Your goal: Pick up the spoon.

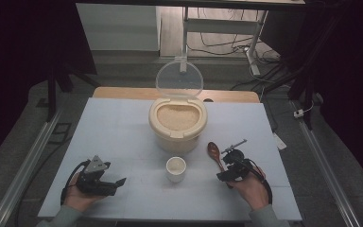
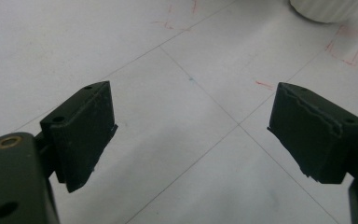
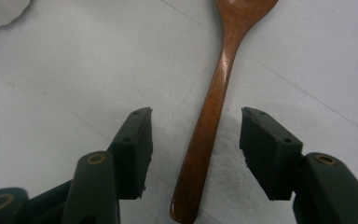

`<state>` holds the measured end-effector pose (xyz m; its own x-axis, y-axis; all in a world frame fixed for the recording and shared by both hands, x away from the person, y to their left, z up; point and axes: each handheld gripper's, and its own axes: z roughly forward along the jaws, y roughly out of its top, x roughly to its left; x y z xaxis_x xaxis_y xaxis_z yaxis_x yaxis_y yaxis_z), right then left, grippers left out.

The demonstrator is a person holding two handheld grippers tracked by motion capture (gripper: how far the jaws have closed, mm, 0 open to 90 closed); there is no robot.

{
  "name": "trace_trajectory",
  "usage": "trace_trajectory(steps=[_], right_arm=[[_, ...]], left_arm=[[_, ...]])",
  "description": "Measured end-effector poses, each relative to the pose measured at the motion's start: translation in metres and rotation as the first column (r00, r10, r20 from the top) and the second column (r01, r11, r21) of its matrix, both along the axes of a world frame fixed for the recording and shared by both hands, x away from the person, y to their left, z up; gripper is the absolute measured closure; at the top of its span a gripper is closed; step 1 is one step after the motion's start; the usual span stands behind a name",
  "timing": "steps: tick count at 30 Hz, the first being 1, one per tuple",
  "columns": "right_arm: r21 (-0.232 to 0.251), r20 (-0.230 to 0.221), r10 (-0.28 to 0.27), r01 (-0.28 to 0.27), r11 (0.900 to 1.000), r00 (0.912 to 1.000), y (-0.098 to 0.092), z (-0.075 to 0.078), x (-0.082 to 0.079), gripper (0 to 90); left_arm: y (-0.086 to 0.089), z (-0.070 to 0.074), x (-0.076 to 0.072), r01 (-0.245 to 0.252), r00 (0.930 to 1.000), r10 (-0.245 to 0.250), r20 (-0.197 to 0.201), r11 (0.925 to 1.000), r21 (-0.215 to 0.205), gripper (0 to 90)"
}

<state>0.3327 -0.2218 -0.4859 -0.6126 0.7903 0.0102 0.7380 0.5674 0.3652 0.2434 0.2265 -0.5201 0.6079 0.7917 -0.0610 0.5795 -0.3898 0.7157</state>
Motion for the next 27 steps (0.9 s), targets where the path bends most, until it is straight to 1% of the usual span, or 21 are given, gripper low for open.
trace_trajectory(steps=[1, 2, 4, 5, 6, 8, 10, 11, 12, 16, 18, 20, 22, 23, 26, 27], right_arm=[[-0.005, 0.0, -0.003, 0.003, 1.0, 1.0, 0.001, -0.002, 0.0, 48.1], [-0.005, 0.0, -0.003, 0.003, 1.0, 1.0, 0.001, -0.002, 0.0, 48.1], [-0.022, 0.011, -0.01, 0.01, 1.0, 0.9999, 0.002, -0.003, 0.001, 50.8], [-0.028, 0.005, -0.012, 0.012, 1.0, 0.9999, 0.002, -0.003, 0.002, 51.6], [-0.025, 0.009, -0.019, 0.019, 1.0, 0.9998, 0.002, -0.004, 0.002, 53.2], [-0.037, 0.003, -0.023, 0.023, 0.999, 0.9997, 0.003, -0.007, 0.004, 55.8], [-0.04, 0.001, -0.023, 0.023, 0.999, 0.9997, 0.003, -0.008, 0.004, 56.9], [-0.052, -0.001, -0.022, 0.022, 0.998, 0.9998, 0.005, -0.01, 0.005, 58.4], [-0.055, 0.006, -0.025, 0.025, 0.998, 0.9997, 0.005, -0.01, 0.005, 59.7], [-0.069, 0.007, -0.035, 0.035, 0.997, 0.9994, 0.006, -0.01, 0.005, 62.0], [-0.089, 0.013, -0.049, 0.05, 0.995, 0.9987, 0.009, -0.01, 0.005, 63.9], [-0.088, -0.003, -0.073, 0.072, 0.994, 0.9974, 0.01, -0.01, 0.007, 64.7], [-0.09, -0.004, -0.078, 0.077, 0.993, 0.997, 0.011, -0.01, 0.008, 65.2], [-0.108, -0.022, -0.084, 0.081, 0.991, 0.9962, 0.012, -0.009, 0.01, 66.0], [-0.117, -0.014, -0.09, 0.088, 0.989, 0.9958, 0.014, -0.01, 0.01, 67.7], [-0.118, -0.016, -0.09, 0.088, 0.989, 0.9958, 0.016, -0.01, 0.009, 71.9]], left_arm=[[0.0, 0.0, 0.0, 0.001, 1.0, -0.001, 0.0, 1.0, 0.001, 14.1], [0.0, 0.0, 0.0, 0.001, 1.0, -0.001, 0.001, 1.0, 0.003, 14.1], [0.0, 0.001, 0.0, 0.002, 1.0, -0.002, 0.004, 1.0, 0.004, 14.1], [0.0, 0.001, -0.001, 0.002, 1.0, -0.002, 0.004, 1.0, 0.003, 14.1], [0.0, 0.001, -0.001, 0.002, 1.0, -0.002, 0.005, 1.0, 0.003, 14.0], [0.0, 0.001, -0.001, 0.002, 1.0, -0.002, 0.007, 1.0, 0.003, 14.0], [-0.001, 0.001, -0.001, 0.002, 1.0, -0.002, 0.007, 1.0, 0.005, 14.0], [-0.001, 0.001, -0.001, 0.003, 1.0, -0.003, 0.007, 1.0, 0.005, 14.0], [-0.001, 0.001, -0.001, 0.003, 1.0, -0.003, 0.007, 1.0, 0.006, 13.9], [0.0, 0.001, -0.001, 0.003, 1.0, -0.003, 0.008, 1.0, 0.006, 13.9], [0.0, 0.001, -0.001, 0.003, 1.0, -0.003, 0.008, 1.0, 0.007, 13.9], [-0.001, 0.001, -0.001, 0.005, 1.0, -0.005, 0.008, 0.9999, 0.009, 13.9], [-0.001, 0.001, -0.001, 0.005, 0.9999, -0.005, 0.009, 0.9999, 0.009, 13.9], [-0.001, 0.001, -0.001, 0.005, 0.9999, -0.005, 0.009, 0.9999, 0.01, 13.9], [0.0, 0.001, -0.001, 0.005, 1.0, -0.005, 0.007, 0.9999, 0.01, 13.9], [0.0, 0.001, -0.001, 0.004, 1.0, -0.004, 0.008, 0.9999, 0.01, 13.9]])
